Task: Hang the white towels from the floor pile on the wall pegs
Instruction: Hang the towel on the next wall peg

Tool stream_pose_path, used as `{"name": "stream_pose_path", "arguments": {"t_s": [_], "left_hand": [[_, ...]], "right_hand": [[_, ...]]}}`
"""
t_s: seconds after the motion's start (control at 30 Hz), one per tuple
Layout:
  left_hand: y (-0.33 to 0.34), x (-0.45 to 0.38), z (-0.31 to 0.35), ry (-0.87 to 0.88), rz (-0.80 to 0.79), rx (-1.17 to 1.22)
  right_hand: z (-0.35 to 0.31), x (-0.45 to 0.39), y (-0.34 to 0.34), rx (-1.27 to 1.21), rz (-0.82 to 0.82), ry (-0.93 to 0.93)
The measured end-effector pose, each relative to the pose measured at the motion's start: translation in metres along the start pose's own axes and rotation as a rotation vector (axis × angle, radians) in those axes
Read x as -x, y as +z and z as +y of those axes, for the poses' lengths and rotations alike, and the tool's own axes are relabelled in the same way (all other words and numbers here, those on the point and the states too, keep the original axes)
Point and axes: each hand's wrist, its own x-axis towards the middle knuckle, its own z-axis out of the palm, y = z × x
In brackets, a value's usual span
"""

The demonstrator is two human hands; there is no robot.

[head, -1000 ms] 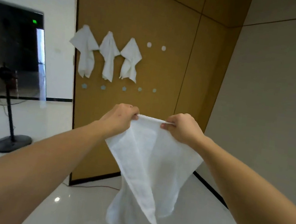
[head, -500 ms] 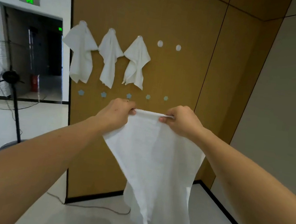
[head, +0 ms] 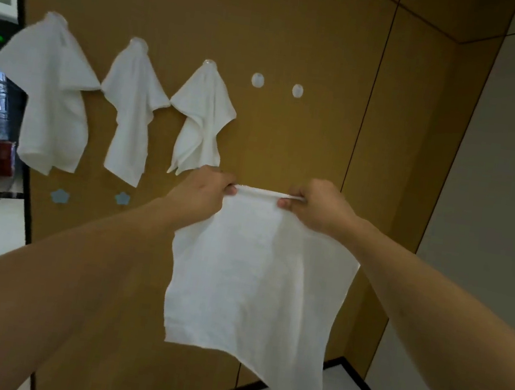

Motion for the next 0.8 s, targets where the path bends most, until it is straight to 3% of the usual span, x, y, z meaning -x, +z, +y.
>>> {"name": "stream_pose_path", "arguments": {"t_s": [0.53,0.8], "left_hand": [[0.083,-0.226,-0.100,-0.045,0.151,-0.206],[0.098,-0.335,-0.123,-0.088,0.276,-0.266]], "right_hand": [[0.138,-0.279,0.043,-0.350,0.075,-0.259],[0.178,-0.420,0.053,-0.394,0.269,-0.268]]}}
